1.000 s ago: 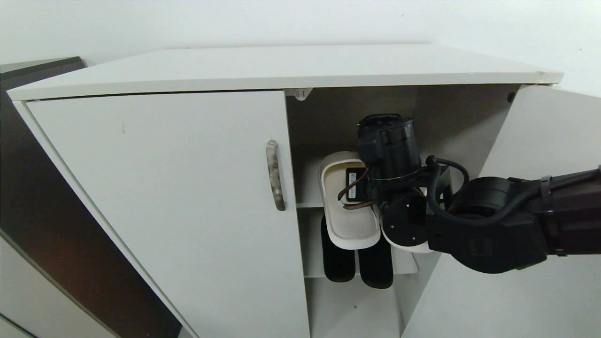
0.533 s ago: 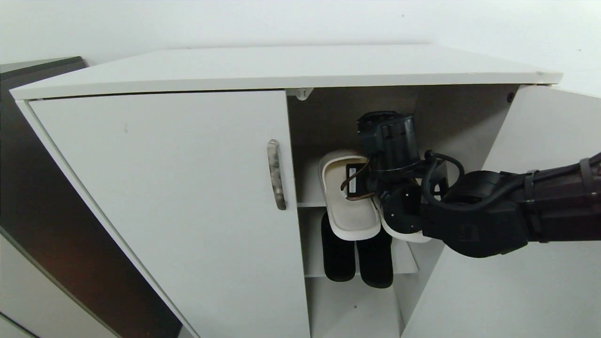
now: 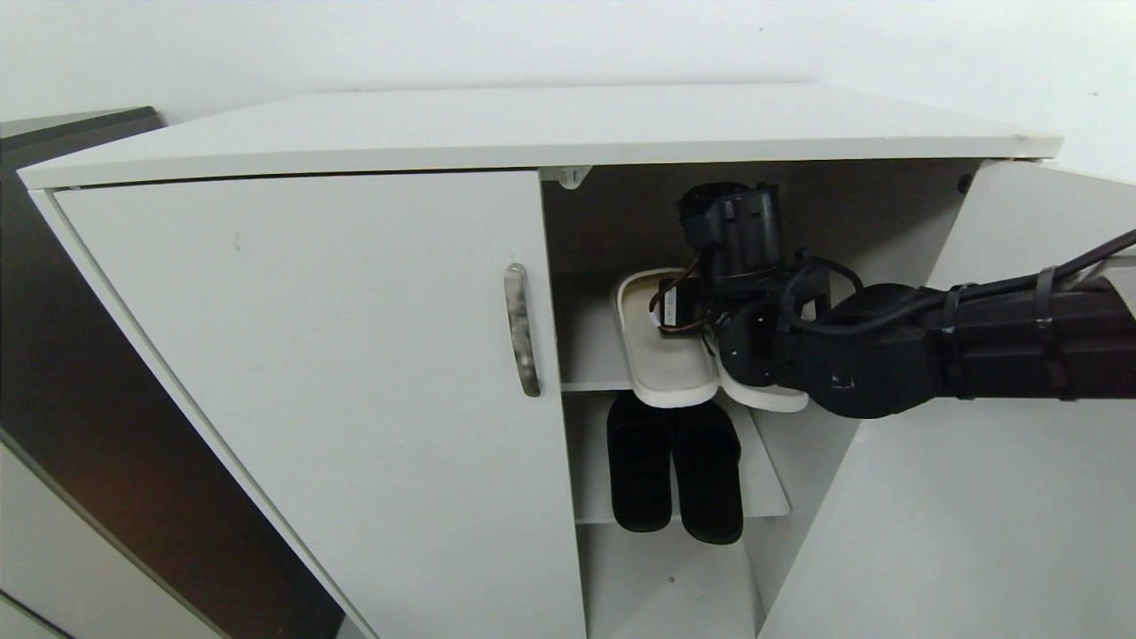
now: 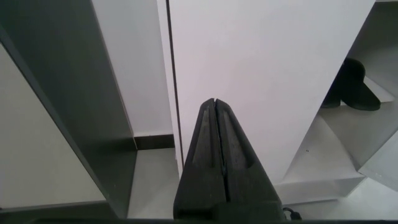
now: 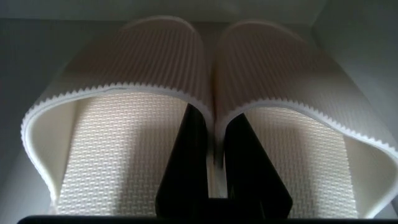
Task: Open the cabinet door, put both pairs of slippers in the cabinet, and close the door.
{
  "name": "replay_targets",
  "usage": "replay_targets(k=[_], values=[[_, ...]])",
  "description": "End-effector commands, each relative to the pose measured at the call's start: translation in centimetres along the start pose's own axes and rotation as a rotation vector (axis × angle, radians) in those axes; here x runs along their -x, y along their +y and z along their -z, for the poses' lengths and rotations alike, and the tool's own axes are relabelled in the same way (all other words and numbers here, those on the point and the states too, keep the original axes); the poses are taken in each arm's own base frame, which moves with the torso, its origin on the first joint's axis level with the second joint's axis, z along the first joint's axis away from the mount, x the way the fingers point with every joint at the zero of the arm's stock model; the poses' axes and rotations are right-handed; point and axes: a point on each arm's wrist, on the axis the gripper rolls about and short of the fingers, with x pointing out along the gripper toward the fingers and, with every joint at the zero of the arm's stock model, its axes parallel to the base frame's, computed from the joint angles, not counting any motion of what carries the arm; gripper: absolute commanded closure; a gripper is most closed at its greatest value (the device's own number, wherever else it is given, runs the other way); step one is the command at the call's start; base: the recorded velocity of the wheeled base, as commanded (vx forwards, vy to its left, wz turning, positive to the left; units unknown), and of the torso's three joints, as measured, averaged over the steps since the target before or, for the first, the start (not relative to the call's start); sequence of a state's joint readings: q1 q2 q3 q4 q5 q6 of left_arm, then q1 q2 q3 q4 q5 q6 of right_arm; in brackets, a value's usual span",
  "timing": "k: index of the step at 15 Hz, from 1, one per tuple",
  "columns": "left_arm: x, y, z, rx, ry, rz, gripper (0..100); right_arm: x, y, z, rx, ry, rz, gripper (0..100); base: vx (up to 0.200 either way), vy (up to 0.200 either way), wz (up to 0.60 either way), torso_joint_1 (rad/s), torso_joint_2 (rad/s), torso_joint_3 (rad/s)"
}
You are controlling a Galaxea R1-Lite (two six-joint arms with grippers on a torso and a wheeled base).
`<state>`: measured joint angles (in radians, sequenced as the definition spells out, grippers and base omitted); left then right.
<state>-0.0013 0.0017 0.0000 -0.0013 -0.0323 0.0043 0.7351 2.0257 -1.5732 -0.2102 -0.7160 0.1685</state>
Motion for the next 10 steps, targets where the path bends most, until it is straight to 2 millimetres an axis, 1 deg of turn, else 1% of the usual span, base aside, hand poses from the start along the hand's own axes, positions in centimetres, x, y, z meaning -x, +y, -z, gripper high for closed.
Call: replay_targets(k=[1, 9, 10], values=[[0.00, 0.00, 0.00, 0.001, 0.000, 0.000, 100, -0.39, 0.05, 0.19, 0.002, 0.005, -0.002, 100, 0.000, 0.000, 0.00, 0.000, 0.00, 0.000], [0.00, 0.00, 0.00, 0.000, 0.000, 0.000, 100, -0.74, 0.26, 0.84, 0.007, 0.018, -0.004, 100, 0.000, 0.000, 0.00, 0.000, 0.00, 0.000], [0.00, 0.00, 0.00, 0.000, 0.000, 0.000, 100, -0.78, 0.28, 0.94, 0.009, 0.020, -0.004, 0, 0.000, 0.000, 0.00, 0.000, 0.00, 0.000]])
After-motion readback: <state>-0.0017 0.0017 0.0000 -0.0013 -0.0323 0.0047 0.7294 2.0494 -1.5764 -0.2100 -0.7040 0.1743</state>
